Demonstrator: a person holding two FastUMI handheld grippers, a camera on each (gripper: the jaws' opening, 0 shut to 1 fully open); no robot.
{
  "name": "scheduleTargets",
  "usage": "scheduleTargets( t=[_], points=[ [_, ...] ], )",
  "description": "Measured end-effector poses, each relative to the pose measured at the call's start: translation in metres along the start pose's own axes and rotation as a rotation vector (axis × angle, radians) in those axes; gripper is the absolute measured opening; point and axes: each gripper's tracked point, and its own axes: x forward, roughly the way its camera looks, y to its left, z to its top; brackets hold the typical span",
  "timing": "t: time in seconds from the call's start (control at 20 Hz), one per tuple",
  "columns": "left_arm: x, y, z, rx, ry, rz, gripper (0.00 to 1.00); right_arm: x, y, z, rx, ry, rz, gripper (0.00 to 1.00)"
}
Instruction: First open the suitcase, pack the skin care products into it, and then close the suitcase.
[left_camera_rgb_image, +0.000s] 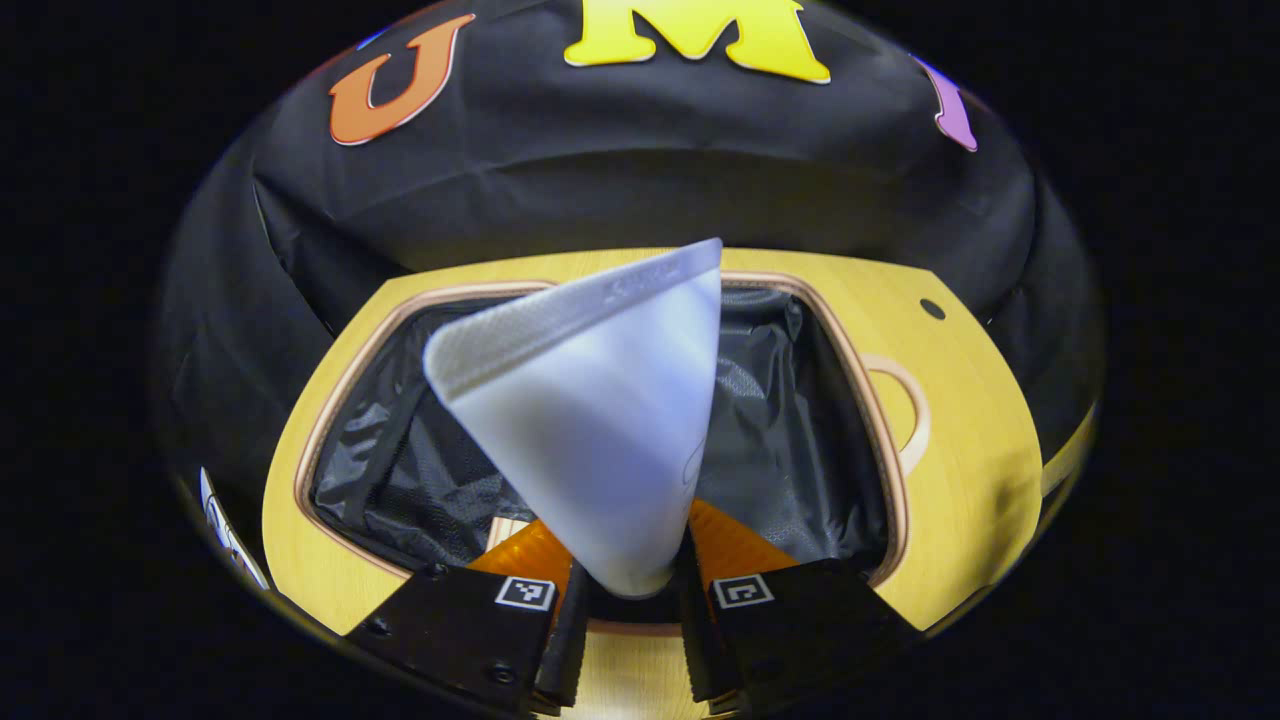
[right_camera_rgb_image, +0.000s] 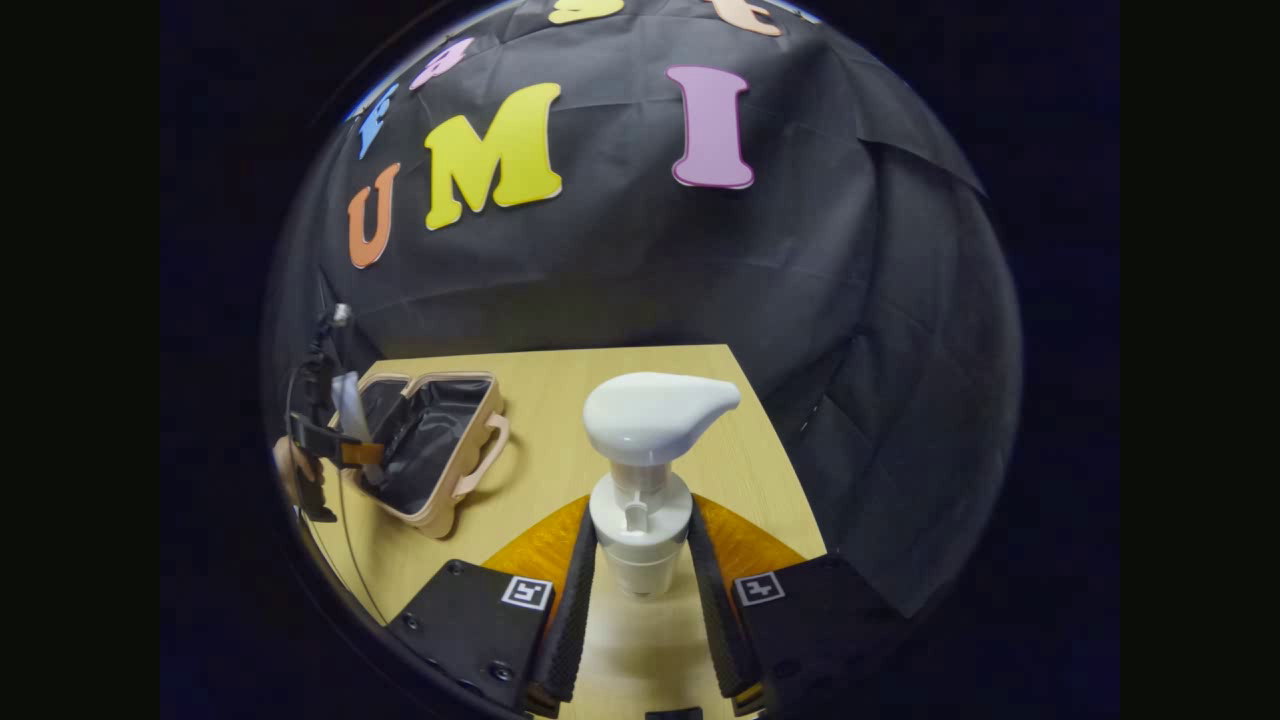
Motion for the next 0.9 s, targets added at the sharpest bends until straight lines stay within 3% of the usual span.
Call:
scheduleTargets(
  t=[0.1, 0.15, 0.25, 0.3, 0.35, 0.4, 0.5, 0.6, 0.65, 0.9],
  points=[
    [0.02, -0.002, -0.009, -0.004, 0.053, -0.006, 0.43, -0.007, 0.016, 0.004, -0.015, -0.007, 0.015, 0.49],
    [0.027, -0.003, -0.012, -0.002, 0.075, -0.013, 0.48, -0.009, 0.024, 0.005, -0.023, -0.011, 0.022, 0.49],
    [0.036, -0.003, -0.017, 0.012, 0.11, -0.009, 0.43, -0.011, 0.036, 0.007, -0.047, -0.015, 0.031, 0.47],
    [0.038, -0.005, -0.01, 0.02, 0.098, -0.006, 0.48, -0.012, 0.041, 0.009, -0.058, -0.019, 0.035, 0.49],
    [0.041, -0.007, -0.008, 0.033, 0.105, -0.006, 0.43, -0.011, 0.047, 0.012, -0.071, -0.027, 0.04, 0.49],
    [0.041, -0.007, -0.007, 0.041, 0.11, -0.003, 0.47, -0.01, 0.052, 0.013, -0.086, -0.03, 0.045, 0.49],
    [0.049, -0.008, -0.004, 0.051, 0.112, -0.003, 0.43, -0.008, 0.06, 0.019, -0.107, -0.045, 0.051, 0.49],
    [0.056, -0.007, -0.01, 0.046, 0.135, -0.003, 0.47, -0.005, 0.069, 0.022, -0.104, -0.045, 0.062, 0.49],
    [0.059, -0.006, -0.018, 0.032, 0.164, -0.008, 0.43, -0.004, 0.072, 0.022, -0.098, -0.043, 0.069, 0.49],
    [0.06, -0.01, -0.011, 0.014, 0.134, -0.044, 0.45, 0.004, 0.094, 0.032, -0.087, -0.032, 0.091, 0.49]
  ],
)
